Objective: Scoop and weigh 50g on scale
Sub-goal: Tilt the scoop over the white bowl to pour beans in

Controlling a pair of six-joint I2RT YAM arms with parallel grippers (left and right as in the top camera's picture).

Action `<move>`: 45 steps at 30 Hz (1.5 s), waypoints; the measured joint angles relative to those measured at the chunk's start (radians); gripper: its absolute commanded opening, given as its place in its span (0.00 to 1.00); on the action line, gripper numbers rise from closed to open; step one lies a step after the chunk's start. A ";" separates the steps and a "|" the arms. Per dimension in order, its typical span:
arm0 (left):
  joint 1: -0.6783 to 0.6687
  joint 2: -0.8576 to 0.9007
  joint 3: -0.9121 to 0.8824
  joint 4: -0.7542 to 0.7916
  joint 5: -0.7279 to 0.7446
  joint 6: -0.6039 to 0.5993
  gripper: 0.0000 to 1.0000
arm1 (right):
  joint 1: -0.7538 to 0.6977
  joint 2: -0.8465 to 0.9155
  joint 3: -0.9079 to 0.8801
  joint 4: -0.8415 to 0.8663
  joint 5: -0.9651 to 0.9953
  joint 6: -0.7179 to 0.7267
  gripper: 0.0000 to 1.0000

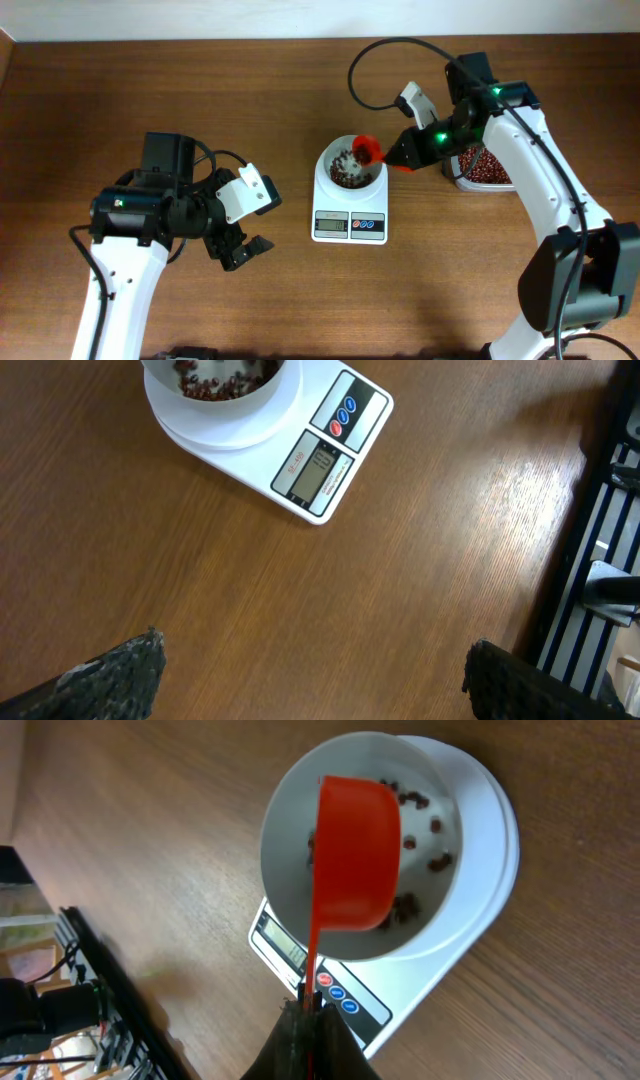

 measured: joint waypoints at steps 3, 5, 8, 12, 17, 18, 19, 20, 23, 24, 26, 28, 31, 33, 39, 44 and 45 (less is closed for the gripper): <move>0.000 0.000 0.000 0.000 0.000 0.000 0.99 | 0.001 -0.003 0.002 0.002 -0.011 0.000 0.04; 0.000 0.000 0.000 0.000 0.000 0.000 0.99 | 0.004 -0.003 0.007 0.002 0.019 0.013 0.04; 0.000 0.000 0.000 0.000 0.000 0.000 0.99 | 0.008 -0.003 0.010 -0.003 0.013 0.013 0.04; 0.000 0.000 0.000 0.000 0.000 0.000 0.99 | 0.014 -0.009 0.012 -0.005 0.062 0.045 0.04; 0.000 0.000 0.000 0.000 0.000 0.000 0.99 | 0.021 -0.017 0.012 -0.001 0.076 0.040 0.04; 0.000 0.000 0.000 0.000 0.000 0.000 0.99 | 0.021 -0.020 0.012 -0.002 0.088 0.045 0.04; 0.000 0.000 0.000 0.000 0.000 0.000 0.99 | 0.021 -0.022 0.013 -0.003 0.085 0.045 0.04; 0.000 0.000 0.000 0.000 0.000 0.000 0.99 | 0.021 -0.023 0.016 -0.002 0.073 0.035 0.04; 0.000 0.000 0.000 0.000 0.000 0.000 0.99 | 0.028 -0.027 0.029 0.002 0.108 0.037 0.04; 0.000 0.000 0.000 0.000 0.000 0.000 0.99 | 0.029 -0.029 0.031 0.000 0.111 0.039 0.04; 0.000 0.000 0.000 0.000 0.000 0.000 0.99 | 0.029 -0.030 0.034 0.001 0.085 0.018 0.04; 0.000 0.000 0.000 0.000 0.000 0.000 0.99 | 0.034 -0.030 0.038 0.000 0.108 0.023 0.04; 0.000 0.000 0.000 0.000 0.000 0.000 0.99 | 0.034 -0.030 0.040 0.000 0.080 0.015 0.04; 0.000 0.000 0.000 0.000 0.000 0.000 0.99 | 0.041 -0.031 0.042 -0.005 0.086 0.007 0.04; 0.000 0.000 0.000 0.000 0.000 0.000 0.99 | 0.063 -0.031 0.046 -0.018 0.152 0.037 0.04; 0.000 0.000 0.000 0.000 0.000 0.000 0.99 | 0.082 -0.032 0.063 -0.016 0.196 0.055 0.04; 0.000 0.000 0.000 0.000 0.000 0.000 0.99 | 0.090 -0.035 0.068 -0.015 0.231 0.062 0.04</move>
